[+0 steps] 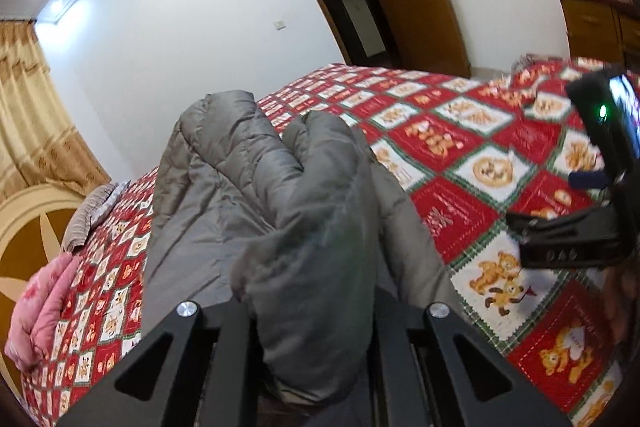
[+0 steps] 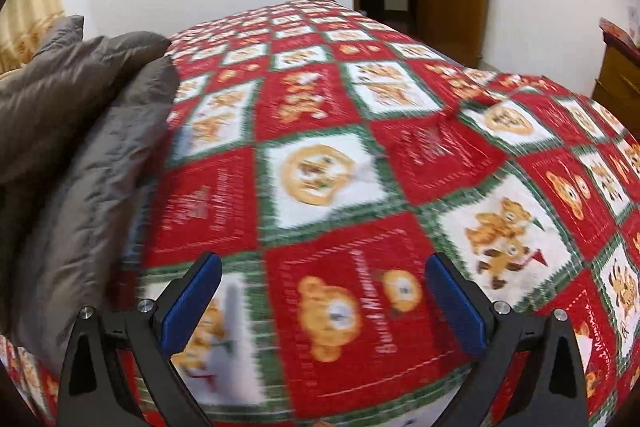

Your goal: Fold large clothes

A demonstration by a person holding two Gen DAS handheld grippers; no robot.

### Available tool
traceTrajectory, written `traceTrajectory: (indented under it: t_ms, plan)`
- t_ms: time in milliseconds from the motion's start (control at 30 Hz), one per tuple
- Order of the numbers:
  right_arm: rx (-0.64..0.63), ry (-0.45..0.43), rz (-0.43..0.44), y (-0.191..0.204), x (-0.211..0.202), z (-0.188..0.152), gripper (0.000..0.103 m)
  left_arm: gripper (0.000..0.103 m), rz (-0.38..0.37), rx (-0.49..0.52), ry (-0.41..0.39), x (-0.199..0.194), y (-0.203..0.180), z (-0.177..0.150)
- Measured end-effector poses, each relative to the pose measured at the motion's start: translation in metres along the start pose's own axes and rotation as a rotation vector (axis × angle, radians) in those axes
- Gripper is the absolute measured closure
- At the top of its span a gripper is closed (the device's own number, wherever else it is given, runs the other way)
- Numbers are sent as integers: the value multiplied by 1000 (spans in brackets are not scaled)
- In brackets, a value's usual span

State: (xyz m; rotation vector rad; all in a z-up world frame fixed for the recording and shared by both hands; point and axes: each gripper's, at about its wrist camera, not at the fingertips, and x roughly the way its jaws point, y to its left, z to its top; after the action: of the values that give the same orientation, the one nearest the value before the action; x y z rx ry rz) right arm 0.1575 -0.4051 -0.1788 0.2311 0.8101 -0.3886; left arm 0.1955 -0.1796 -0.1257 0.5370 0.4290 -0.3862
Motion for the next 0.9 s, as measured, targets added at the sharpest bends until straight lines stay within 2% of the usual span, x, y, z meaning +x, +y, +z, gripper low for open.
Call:
traceTrajectory:
  t_ms: [300,667,700,767,800,833,900]
  plan:
    - [-6,-27,-25,-10,3,-6,1,91,9,43,8,11,-22,-8]
    - [-16,-35,-35,-9,4,-8,1,78,19,13,39,10,-25,9]
    - [-16,-34,-36,-9,4,-8,1,76,22,14,32,7,-27,11]
    - [-16,-34,-36,-9,4,-8,1,52,8,4,-4,-5,-29,19]
    - [-16,-34,-37,-9,4,-8,1,45,0,0,-26,-11,-31,23]
    - [-17,-34,-37,-9,4,-8,1,40,-1,-1,-50,-17,-33,27]
    - [-15,-34,-33,-10,4,-8,1,40,1,6,-74,-24,-37,34]
